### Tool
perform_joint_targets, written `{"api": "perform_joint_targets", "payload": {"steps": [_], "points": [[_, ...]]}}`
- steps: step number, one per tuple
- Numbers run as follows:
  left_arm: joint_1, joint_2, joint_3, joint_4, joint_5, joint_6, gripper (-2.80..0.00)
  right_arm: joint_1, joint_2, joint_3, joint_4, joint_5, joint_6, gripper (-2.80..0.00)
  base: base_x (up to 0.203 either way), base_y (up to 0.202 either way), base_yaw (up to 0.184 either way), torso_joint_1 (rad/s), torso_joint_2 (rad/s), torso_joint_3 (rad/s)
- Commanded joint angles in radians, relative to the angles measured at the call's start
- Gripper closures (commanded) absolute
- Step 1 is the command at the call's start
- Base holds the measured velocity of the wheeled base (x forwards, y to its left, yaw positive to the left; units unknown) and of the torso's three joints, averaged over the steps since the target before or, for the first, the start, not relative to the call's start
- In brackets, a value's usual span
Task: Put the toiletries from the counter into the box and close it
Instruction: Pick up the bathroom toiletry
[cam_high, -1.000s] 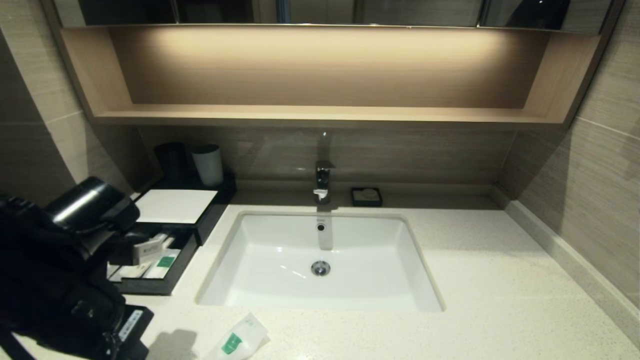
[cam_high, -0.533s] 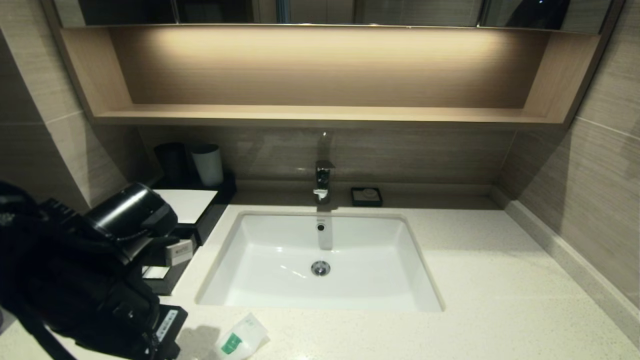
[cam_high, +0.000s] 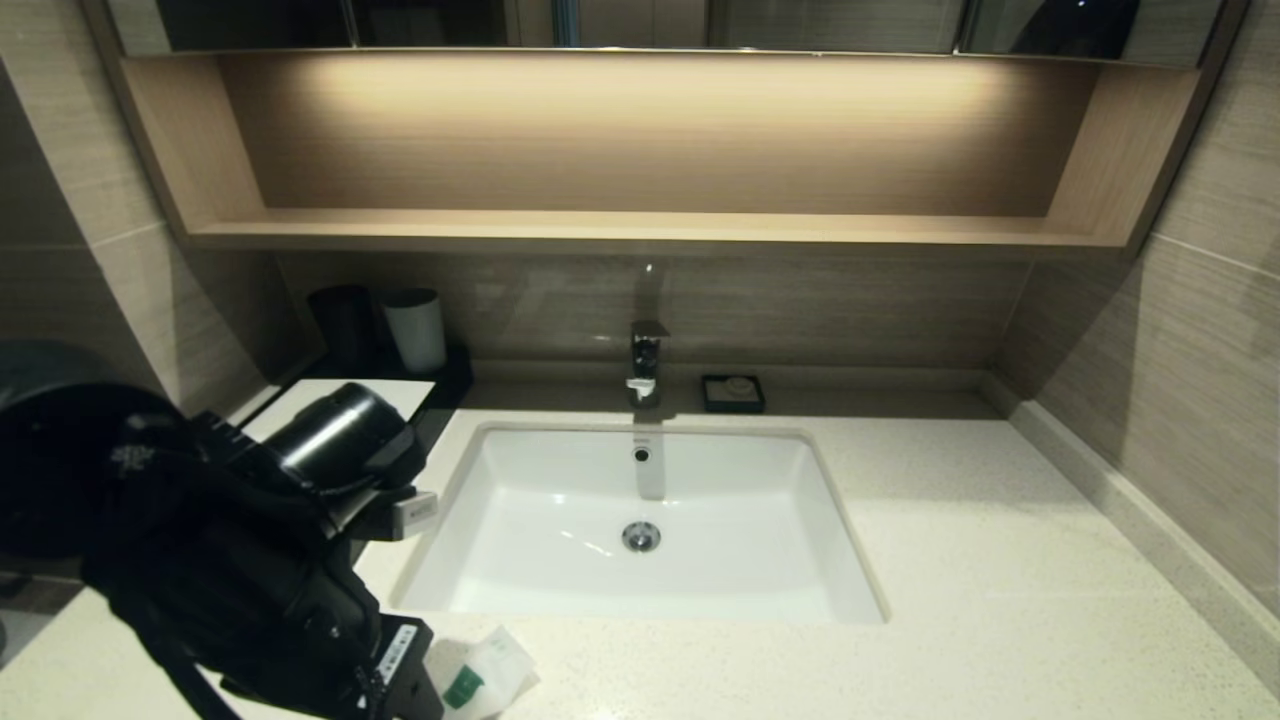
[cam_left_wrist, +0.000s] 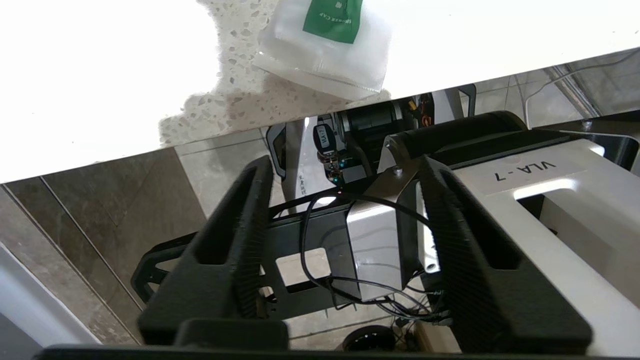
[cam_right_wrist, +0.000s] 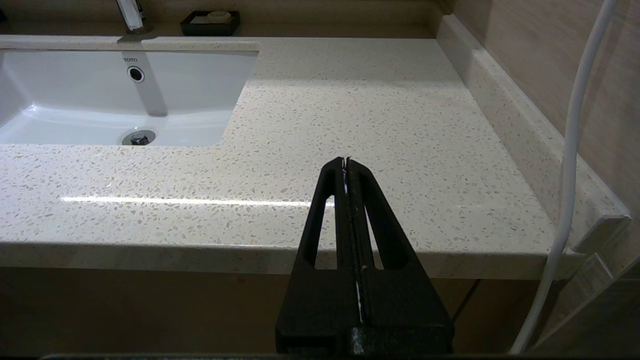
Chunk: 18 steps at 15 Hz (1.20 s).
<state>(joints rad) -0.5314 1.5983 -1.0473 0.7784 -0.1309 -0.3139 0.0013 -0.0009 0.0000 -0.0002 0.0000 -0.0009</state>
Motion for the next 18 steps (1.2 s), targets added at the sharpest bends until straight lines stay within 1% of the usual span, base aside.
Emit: {"api": "perform_joint_targets", "payload": {"steps": [1, 7, 11, 12, 16, 18], "points": [[-0.010, 0.045, 0.001, -0.016, -0.001, -0.018, -2.80, 0.000, 0.001, 0.002, 0.000, 0.000, -0.001, 0.00, 0.000, 0.000, 0.000, 0.000, 0.00, 0.000], [-0.012, 0.077, -0.035, -0.025, -0.001, -0.010, -2.80, 0.000, 0.001, 0.002, 0.000, 0.000, -0.001, 0.00, 0.000, 0.000, 0.000, 0.000, 0.00, 0.000], [-0.032, 0.124, -0.101, -0.013, -0.007, -0.017, -2.80, 0.000, 0.001, 0.002, 0.000, 0.000, -0.001, 0.00, 0.000, 0.000, 0.000, 0.000, 0.00, 0.000], [-0.037, 0.134, -0.118, 0.008, -0.005, -0.018, -2.80, 0.000, 0.001, 0.002, 0.000, 0.000, -0.001, 0.00, 0.000, 0.000, 0.000, 0.000, 0.00, 0.000], [-0.038, 0.226, -0.263, 0.210, -0.005, 0.011, -2.80, 0.000, 0.001, 0.002, 0.000, 0.000, -0.001, 0.00, 0.000, 0.000, 0.000, 0.000, 0.00, 0.000], [-0.038, 0.262, -0.308, 0.249, -0.007, 0.016, -2.80, 0.000, 0.001, 0.002, 0.000, 0.000, -0.001, 0.00, 0.000, 0.000, 0.000, 0.000, 0.00, 0.000]]}}
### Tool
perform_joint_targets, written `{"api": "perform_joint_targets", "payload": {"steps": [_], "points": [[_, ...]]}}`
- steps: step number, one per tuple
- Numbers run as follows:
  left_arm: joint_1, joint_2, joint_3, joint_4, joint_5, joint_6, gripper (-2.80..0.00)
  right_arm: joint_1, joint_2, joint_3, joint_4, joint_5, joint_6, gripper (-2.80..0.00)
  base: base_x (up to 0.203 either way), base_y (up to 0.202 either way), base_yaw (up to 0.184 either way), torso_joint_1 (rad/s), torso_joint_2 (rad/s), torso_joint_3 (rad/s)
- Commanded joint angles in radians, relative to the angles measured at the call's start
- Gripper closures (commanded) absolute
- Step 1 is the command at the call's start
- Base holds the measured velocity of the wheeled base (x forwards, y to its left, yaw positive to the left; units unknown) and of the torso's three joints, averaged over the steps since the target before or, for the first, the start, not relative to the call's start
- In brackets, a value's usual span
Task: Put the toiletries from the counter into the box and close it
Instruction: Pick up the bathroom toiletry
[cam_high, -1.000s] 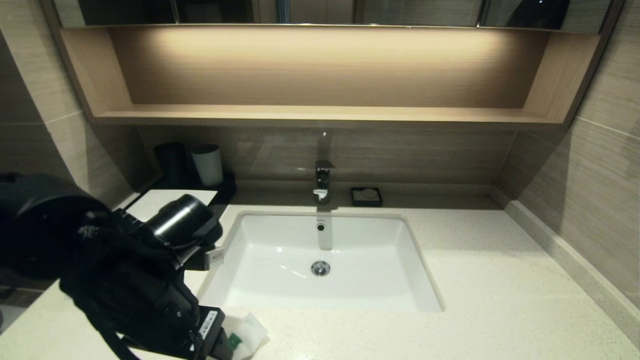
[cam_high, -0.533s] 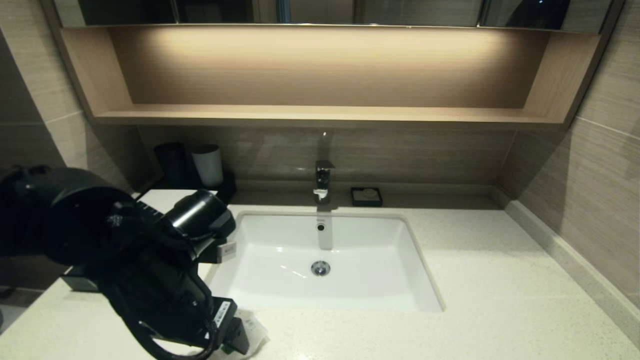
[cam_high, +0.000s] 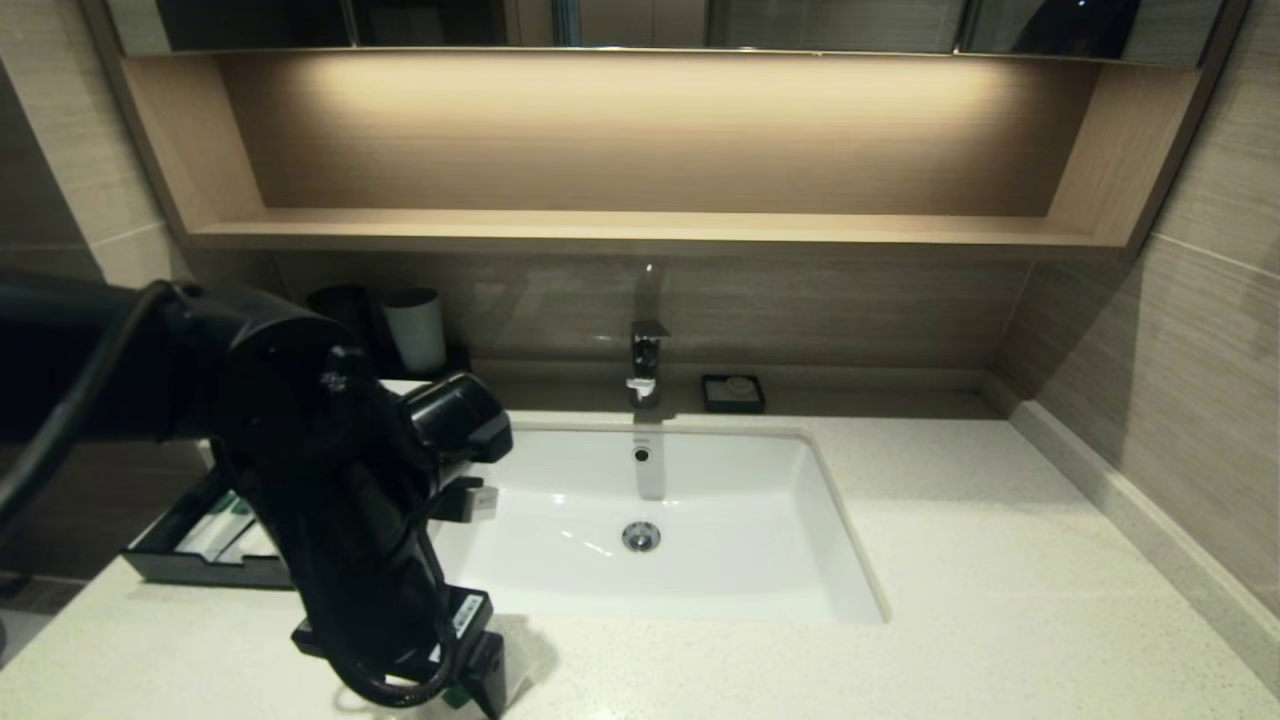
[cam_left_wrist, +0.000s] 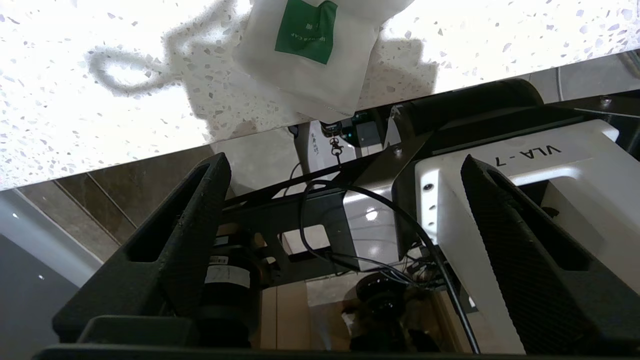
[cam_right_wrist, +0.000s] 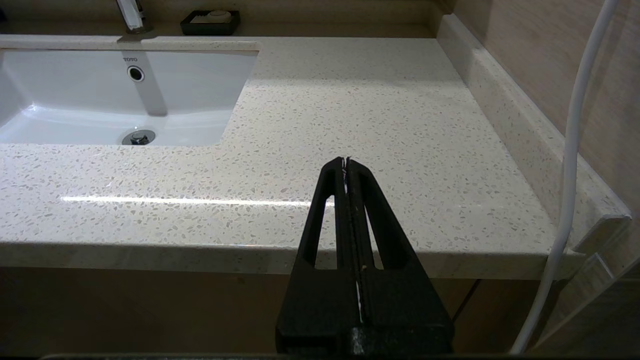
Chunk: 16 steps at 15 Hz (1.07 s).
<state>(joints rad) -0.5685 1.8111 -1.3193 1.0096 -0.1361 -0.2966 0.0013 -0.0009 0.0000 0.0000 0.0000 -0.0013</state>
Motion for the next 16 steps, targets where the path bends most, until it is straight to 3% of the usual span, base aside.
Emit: {"api": "perform_joint_targets", "payload": {"steps": [1, 5, 11, 16], "points": [[-0.001, 0.060, -0.048, 0.019, -0.003, -0.007, -2.80, 0.000, 0.001, 0.002, -0.001, 0.000, 0.000, 0.00, 0.000, 0.000, 0.000, 0.000, 0.00, 0.000], [-0.010, 0.077, -0.073, 0.012, -0.008, -0.013, -2.80, 0.000, 0.001, 0.002, 0.000, 0.000, 0.000, 0.00, 0.000, 0.000, 0.000, 0.000, 0.00, 0.000], [-0.066, 0.129, -0.111, 0.013, -0.008, -0.110, -2.80, 0.000, 0.001, 0.002, 0.000, 0.000, 0.000, 0.00, 0.000, 0.000, 0.000, 0.000, 0.00, 0.000], [-0.102, 0.137, -0.116, 0.012, -0.010, -0.150, -2.80, 0.000, 0.001, 0.002, -0.001, 0.000, 0.000, 0.00, 0.000, 0.000, 0.000, 0.000, 0.00, 0.000]]}}
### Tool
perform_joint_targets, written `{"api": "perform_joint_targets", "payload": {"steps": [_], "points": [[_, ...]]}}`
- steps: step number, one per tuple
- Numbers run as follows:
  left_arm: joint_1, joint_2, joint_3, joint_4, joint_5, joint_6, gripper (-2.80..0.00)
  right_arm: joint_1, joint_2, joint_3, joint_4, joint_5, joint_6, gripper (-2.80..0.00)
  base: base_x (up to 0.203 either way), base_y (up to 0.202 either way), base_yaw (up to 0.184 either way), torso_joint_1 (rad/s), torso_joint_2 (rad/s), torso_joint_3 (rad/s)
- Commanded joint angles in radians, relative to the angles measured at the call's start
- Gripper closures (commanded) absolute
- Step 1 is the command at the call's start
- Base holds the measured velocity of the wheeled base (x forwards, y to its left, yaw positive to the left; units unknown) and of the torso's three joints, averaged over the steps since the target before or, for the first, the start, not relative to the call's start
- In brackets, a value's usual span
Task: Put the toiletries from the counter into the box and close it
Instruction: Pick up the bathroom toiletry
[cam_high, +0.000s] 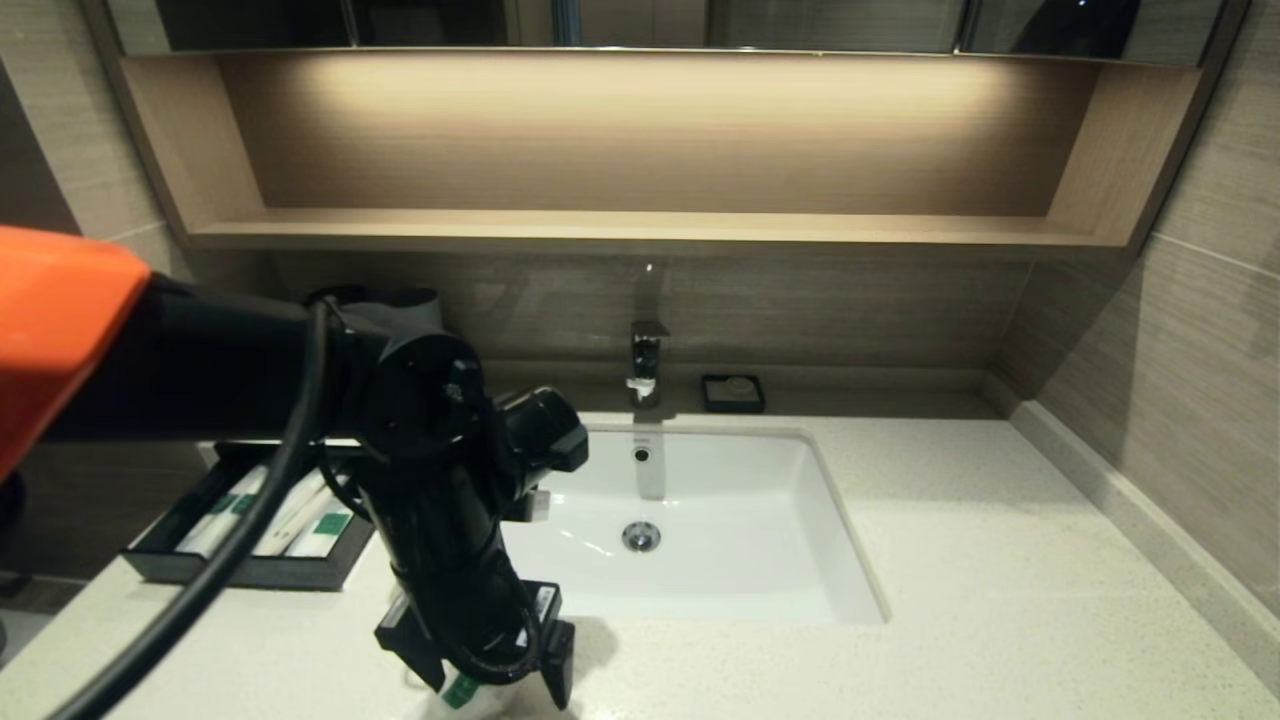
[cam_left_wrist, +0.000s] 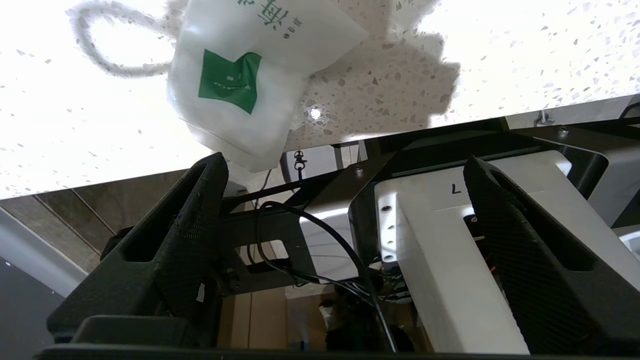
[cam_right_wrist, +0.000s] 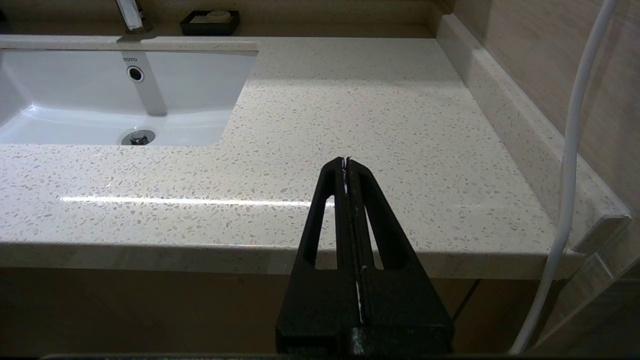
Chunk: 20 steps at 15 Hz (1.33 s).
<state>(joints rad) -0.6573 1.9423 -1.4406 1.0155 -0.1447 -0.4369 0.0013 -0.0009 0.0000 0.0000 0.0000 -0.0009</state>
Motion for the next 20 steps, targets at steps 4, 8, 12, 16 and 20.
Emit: {"api": "perform_joint_targets", "payload": {"steps": [4, 8, 12, 16, 20], "points": [[-0.021, 0.002, 0.031, -0.026, -0.009, -0.051, -2.80, 0.000, 0.001, 0.002, -0.001, 0.000, -0.001, 0.00, 0.000, 0.000, 0.000, 0.000, 0.00, 0.000], [-0.019, -0.013, 0.071, -0.092, -0.001, -0.054, -2.80, 0.000, 0.001, 0.002, 0.000, 0.000, -0.001, 0.00, 0.000, 0.000, 0.000, 0.000, 0.00, 0.000], [-0.013, -0.025, 0.063, -0.095, 0.037, -0.072, -2.80, 0.000, 0.001, 0.002, 0.000, 0.000, -0.001, 0.00, 0.000, 0.000, 0.000, 0.000, 0.00, 0.000], [-0.011, -0.014, 0.059, -0.095, 0.051, -0.159, -2.80, 0.000, 0.001, 0.002, -0.002, 0.000, -0.001, 0.00, 0.000, 0.000, 0.000, 0.000, 0.00, 0.000], [-0.011, -0.014, 0.054, -0.107, 0.053, -0.296, -2.80, 0.000, -0.001, 0.002, 0.000, 0.000, -0.001, 0.00, 0.000, 0.000, 0.000, 0.000, 0.00, 0.000]]}}
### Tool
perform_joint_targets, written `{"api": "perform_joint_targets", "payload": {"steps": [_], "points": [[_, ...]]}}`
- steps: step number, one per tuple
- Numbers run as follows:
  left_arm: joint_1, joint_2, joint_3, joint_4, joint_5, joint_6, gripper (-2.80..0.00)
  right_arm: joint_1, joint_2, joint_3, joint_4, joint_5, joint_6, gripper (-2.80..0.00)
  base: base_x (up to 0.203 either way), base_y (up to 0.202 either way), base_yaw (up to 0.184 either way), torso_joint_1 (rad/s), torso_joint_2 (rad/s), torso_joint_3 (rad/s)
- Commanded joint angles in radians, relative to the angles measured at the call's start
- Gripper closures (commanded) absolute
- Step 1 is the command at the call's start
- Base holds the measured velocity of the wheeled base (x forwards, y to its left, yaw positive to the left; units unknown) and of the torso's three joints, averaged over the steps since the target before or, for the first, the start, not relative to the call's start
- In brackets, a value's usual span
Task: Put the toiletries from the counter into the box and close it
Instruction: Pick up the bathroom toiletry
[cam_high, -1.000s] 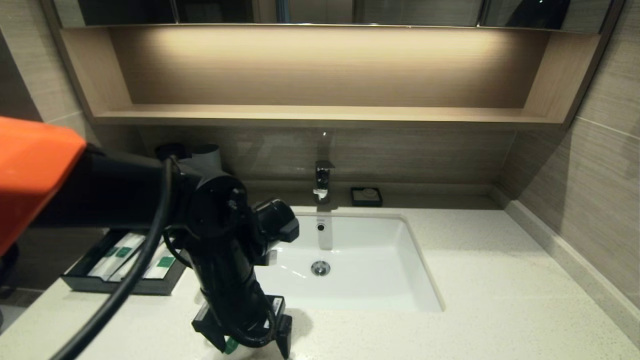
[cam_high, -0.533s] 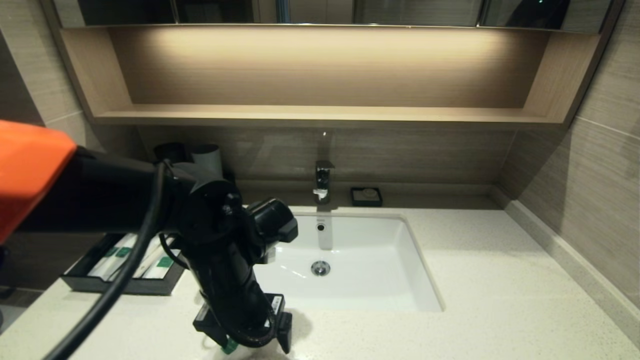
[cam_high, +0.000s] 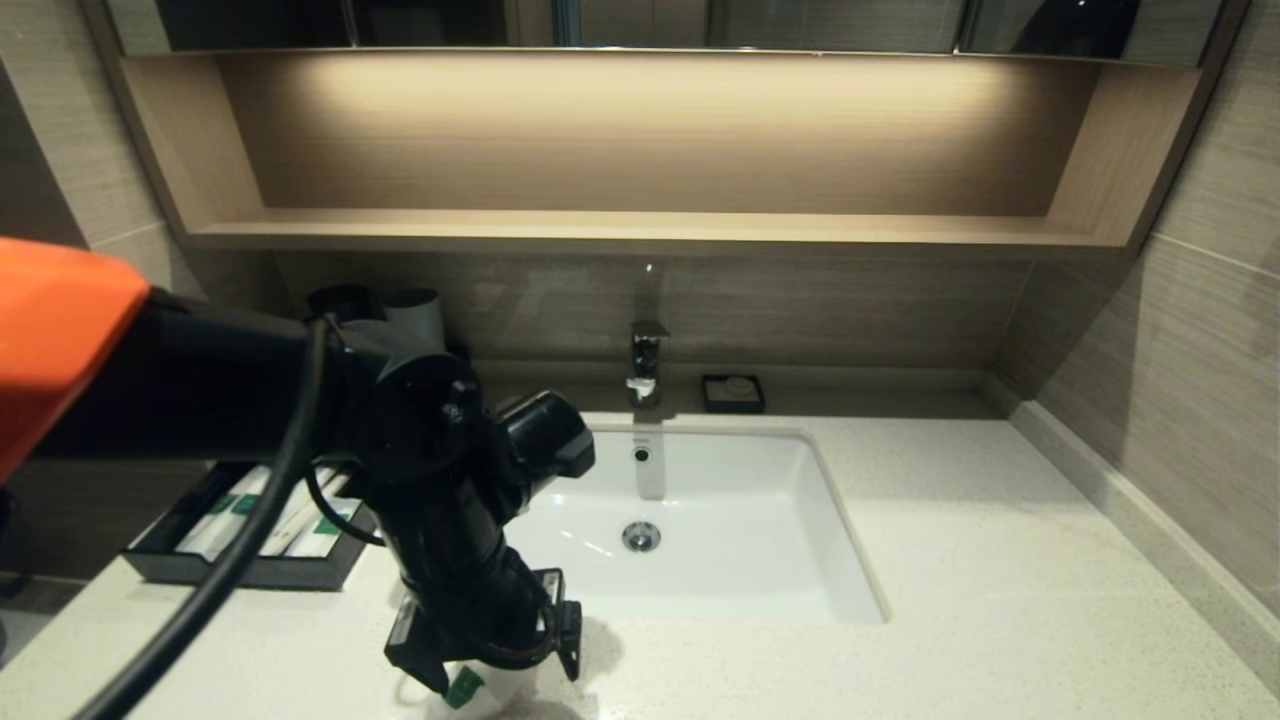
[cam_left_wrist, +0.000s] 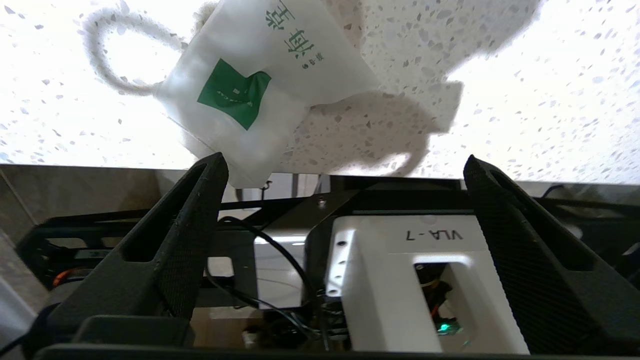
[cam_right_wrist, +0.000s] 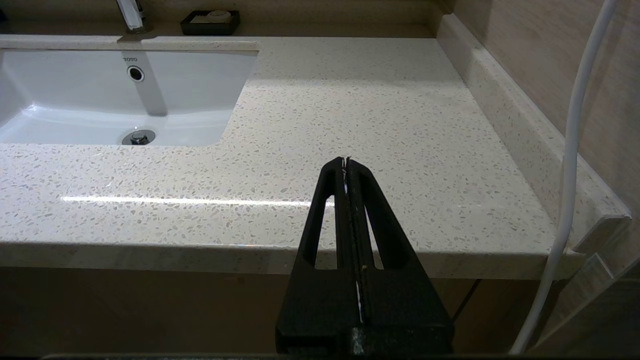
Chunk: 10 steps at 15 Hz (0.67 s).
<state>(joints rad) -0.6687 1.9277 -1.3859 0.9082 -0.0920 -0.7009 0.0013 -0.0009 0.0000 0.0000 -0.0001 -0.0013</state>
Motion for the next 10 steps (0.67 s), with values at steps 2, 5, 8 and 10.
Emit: {"api": "perform_joint_targets", "payload": {"steps": [2, 5, 8, 10], "points": [[0.001, 0.003, -0.001, -0.023, 0.014, -0.106, -2.80, 0.000, 0.001, 0.002, -0.002, 0.000, 0.000, 0.00, 0.000, 0.000, 0.000, 0.000, 0.00, 0.000], [0.004, 0.013, -0.013, -0.025, 0.026, -0.169, -2.80, 0.000, 0.001, 0.002, 0.000, 0.000, 0.000, 0.00, 0.000, 0.000, 0.000, 0.000, 0.00, 0.000], [0.009, 0.033, -0.027, -0.020, 0.026, -0.232, -2.80, 0.000, 0.001, 0.002, 0.000, 0.000, 0.000, 0.00, 0.000, 0.000, 0.000, 0.000, 0.00, 0.000], [0.026, 0.031, -0.034, -0.018, 0.026, -0.221, -2.80, 0.000, 0.001, 0.002, 0.000, 0.000, 0.000, 0.00, 0.000, 0.000, 0.000, 0.000, 0.00, 0.000]]}}
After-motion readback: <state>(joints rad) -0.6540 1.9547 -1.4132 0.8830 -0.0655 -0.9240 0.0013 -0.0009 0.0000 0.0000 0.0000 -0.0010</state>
